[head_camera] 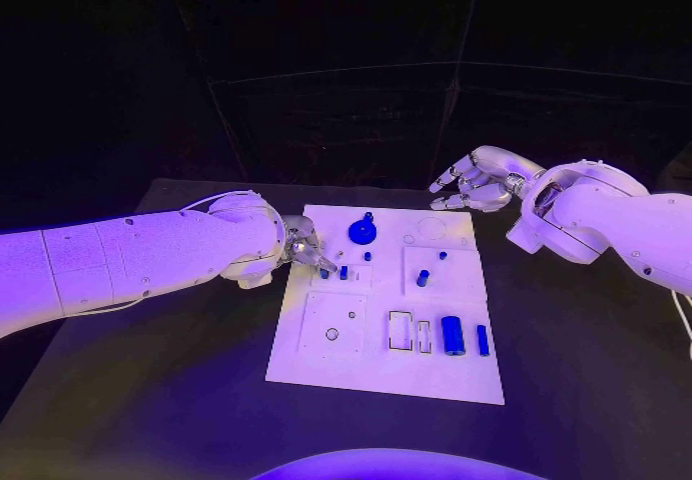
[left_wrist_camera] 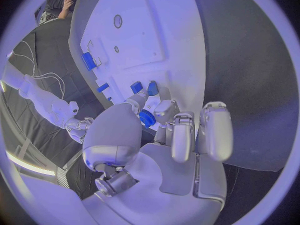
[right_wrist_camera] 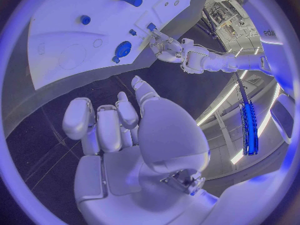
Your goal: Assemble the parts on the task board
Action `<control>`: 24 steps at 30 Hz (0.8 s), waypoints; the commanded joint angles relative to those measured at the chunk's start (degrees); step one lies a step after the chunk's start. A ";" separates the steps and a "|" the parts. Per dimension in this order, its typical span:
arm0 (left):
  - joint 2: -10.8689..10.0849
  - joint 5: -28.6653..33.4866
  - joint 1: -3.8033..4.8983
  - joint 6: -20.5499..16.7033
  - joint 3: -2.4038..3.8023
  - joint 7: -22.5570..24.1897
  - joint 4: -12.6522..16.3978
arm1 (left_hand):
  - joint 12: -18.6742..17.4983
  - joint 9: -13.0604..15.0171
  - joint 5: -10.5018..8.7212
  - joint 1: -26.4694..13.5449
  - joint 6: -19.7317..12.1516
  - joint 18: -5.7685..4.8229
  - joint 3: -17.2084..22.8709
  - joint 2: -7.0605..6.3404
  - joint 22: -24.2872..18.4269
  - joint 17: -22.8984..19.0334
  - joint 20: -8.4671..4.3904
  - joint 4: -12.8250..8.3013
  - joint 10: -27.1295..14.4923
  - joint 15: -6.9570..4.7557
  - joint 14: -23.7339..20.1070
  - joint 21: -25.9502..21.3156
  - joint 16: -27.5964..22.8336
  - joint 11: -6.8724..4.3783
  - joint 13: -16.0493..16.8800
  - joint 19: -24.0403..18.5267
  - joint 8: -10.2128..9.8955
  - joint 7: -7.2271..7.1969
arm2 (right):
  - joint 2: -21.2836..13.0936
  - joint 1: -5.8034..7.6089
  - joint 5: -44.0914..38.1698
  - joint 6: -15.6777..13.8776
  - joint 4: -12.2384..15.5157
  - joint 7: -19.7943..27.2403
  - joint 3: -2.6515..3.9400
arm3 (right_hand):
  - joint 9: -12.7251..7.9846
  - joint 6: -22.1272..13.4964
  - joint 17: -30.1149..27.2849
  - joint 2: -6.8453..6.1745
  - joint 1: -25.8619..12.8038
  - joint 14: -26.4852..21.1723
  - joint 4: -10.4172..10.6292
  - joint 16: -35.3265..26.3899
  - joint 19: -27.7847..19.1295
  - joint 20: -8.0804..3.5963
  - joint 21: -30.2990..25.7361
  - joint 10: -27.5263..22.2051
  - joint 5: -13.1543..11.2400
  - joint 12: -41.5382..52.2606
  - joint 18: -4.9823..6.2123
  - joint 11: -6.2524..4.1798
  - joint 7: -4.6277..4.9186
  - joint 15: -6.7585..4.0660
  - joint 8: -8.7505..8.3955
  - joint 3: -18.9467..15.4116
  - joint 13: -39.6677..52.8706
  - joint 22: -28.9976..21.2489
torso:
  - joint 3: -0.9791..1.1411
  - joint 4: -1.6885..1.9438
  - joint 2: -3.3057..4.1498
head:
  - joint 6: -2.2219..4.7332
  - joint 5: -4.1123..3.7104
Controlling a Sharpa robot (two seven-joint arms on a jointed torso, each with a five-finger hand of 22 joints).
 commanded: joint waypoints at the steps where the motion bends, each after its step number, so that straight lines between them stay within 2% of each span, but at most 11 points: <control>1: -0.30 0.59 0.06 -2.08 0.06 0.80 0.44 | 0.31 -0.04 0.23 -0.66 0.16 -0.47 -0.46 0.01 1.71 15.10 -0.41 0.08 0.39 -0.35 5.95 0.29 0.18 0.11 0.09 0.87 0.37 0.08 | 0.05 0.12 -0.09 -0.06 0.02 0.29 0.03 | -0.07 -0.20 -0.05 0.22 -0.20 1.09 -0.03 -0.29 -0.43 0.16 -0.21 -0.46 -0.27 -0.22 0.69 0.02 -0.02 -0.40 0.39 -0.38 -0.06 -0.06 | 0.00 -0.02 0.03 | 0.03 0.03; 8: -1.14 1.54 0.07 -3.17 0.11 1.54 1.33 | 0.31 -0.04 0.23 -0.66 0.14 -0.46 -0.79 0.00 1.66 15.10 -0.42 0.21 0.38 -0.36 5.95 0.25 0.18 0.10 0.07 0.85 0.38 0.07 | 0.14 0.12 -0.09 -0.02 -0.17 0.34 0.03 | -0.07 -0.20 -0.05 0.22 -0.20 1.09 -0.03 -0.29 -0.43 0.16 -0.21 -0.46 -0.27 -0.22 0.69 0.02 -0.02 -0.40 0.39 -0.38 -0.06 -0.06 | 0.00 0.01 0.01 | 0.05 0.03; 13: -2.12 4.05 0.19 -5.62 0.19 3.69 1.71 | -0.56 -0.21 0.25 -0.67 -0.53 -0.30 -2.32 -0.45 0.94 15.10 -0.42 0.71 -0.43 -0.32 5.95 -0.35 0.18 0.22 -1.16 0.59 0.04 0.24 | 0.22 0.12 -0.09 0.01 -0.29 0.36 0.03 | -0.07 -0.20 -0.05 0.22 -0.20 1.09 -0.03 -0.29 -0.43 0.16 -0.21 -0.46 -0.27 -0.22 0.69 0.02 -0.02 -0.40 0.39 -0.38 -0.06 -0.06 | 0.02 -0.04 0.00 | 0.12 0.01; 17: -2.66 6.31 0.38 -7.58 0.22 6.18 1.75 | -3.03 -0.84 0.26 0.14 -2.08 0.02 -4.04 -0.56 -0.58 15.10 -0.20 1.03 -2.69 0.03 5.95 -1.64 0.18 0.72 -4.46 -0.04 -1.13 0.86 | 0.24 0.12 -0.09 0.01 -0.35 0.36 0.03 | -0.07 -0.20 -0.05 0.22 -0.20 1.09 -0.03 -0.29 -0.43 0.16 -0.21 -0.46 -0.27 -0.22 0.69 0.02 -0.02 -0.40 0.39 -0.38 -0.06 -0.06 | 0.03 -0.04 0.00 | 0.23 -0.06; 19: -2.75 7.09 0.45 -8.83 0.23 8.01 1.64 | -6.07 -1.42 0.32 1.36 -3.20 0.48 -4.87 -0.44 -2.74 15.10 0.09 0.83 -5.42 0.40 5.95 -3.48 0.18 1.23 -8.42 -0.95 -2.07 1.42 | 0.25 0.12 -0.09 0.00 -0.37 0.36 0.03 | -0.07 -0.20 -0.05 0.22 -0.20 1.09 -0.03 -0.29 -0.43 0.16 -0.21 -0.46 -0.27 -0.22 0.69 0.02 -0.02 -0.40 0.39 -0.38 -0.06 -0.06 | 0.04 0.00 -0.01 | 0.23 -0.08; 21: -2.64 7.53 0.50 -9.96 0.23 10.24 1.46 | -11.12 -2.40 0.41 3.26 -5.20 1.58 -5.33 -0.29 -8.47 14.48 0.70 0.18 -10.22 0.97 5.70 -8.40 -0.34 2.19 -14.66 -3.51 -3.67 2.41 | 0.26 0.12 -0.09 -0.01 -0.38 0.36 0.03 | -0.07 -0.20 -0.05 0.22 -0.20 1.09 -0.03 -0.29 -0.43 0.16 -0.21 -0.46 -0.27 -0.22 0.69 0.02 -0.02 -0.40 0.39 -0.38 -0.06 -0.06 | 0.05 0.02 0.00 | 0.27 -0.15; 22: -2.47 7.69 0.51 -10.58 0.22 11.94 1.30 | -14.43 -2.95 0.42 4.80 -6.78 2.68 -5.39 -0.69 -13.92 11.12 0.95 -0.72 -13.63 1.40 4.36 -13.14 -3.17 2.70 -18.46 -6.08 -4.72 3.04 | 0.27 0.12 -0.09 -0.02 -0.39 0.36 0.03 | -0.07 -0.20 -0.05 0.22 -0.20 1.09 -0.03 -0.29 -0.43 0.16 -0.21 -0.46 -0.27 -0.22 0.69 0.02 -0.02 -0.40 0.39 -0.38 -0.06 -0.06 | 0.06 0.02 0.00 | 0.28 -0.18; 23: -2.19 7.82 0.53 -11.22 0.21 13.84 1.11 | -15.82 -3.58 0.42 6.26 -8.16 3.56 -5.30 -0.34 -19.05 7.73 1.47 -1.29 -15.81 2.03 2.69 -17.99 -6.29 3.50 -19.11 -8.90 -5.74 3.92 | 0.28 0.12 -0.09 -0.03 -0.40 0.36 0.03 | -0.07 -0.20 -0.05 0.22 -0.20 1.09 -0.03 -0.29 -0.43 0.16 -0.21 -0.46 -0.27 -0.22 0.69 0.02 -0.02 -0.40 0.39 -0.38 -0.06 -0.06 | 0.05 0.03 0.01 | 0.35 -0.23; 24: -1.83 7.91 0.54 -11.79 0.20 15.86 0.86 | -18.26 -4.73 0.42 8.35 -9.41 5.47 -5.32 0.24 -29.60 0.22 2.26 -1.93 -19.32 3.63 -1.82 -28.41 -13.89 4.86 -20.49 -14.94 -7.12 5.40 | 0.29 0.12 -0.09 -0.05 -0.40 0.36 0.03 | -0.07 -0.20 -0.05 0.22 -0.20 1.09 -0.03 -0.29 -0.43 0.16 -0.21 -0.46 -0.27 -0.22 0.69 0.02 -0.02 -0.40 0.39 -0.38 -0.06 -0.06 | 0.05 -0.01 0.01 | 0.44 -0.25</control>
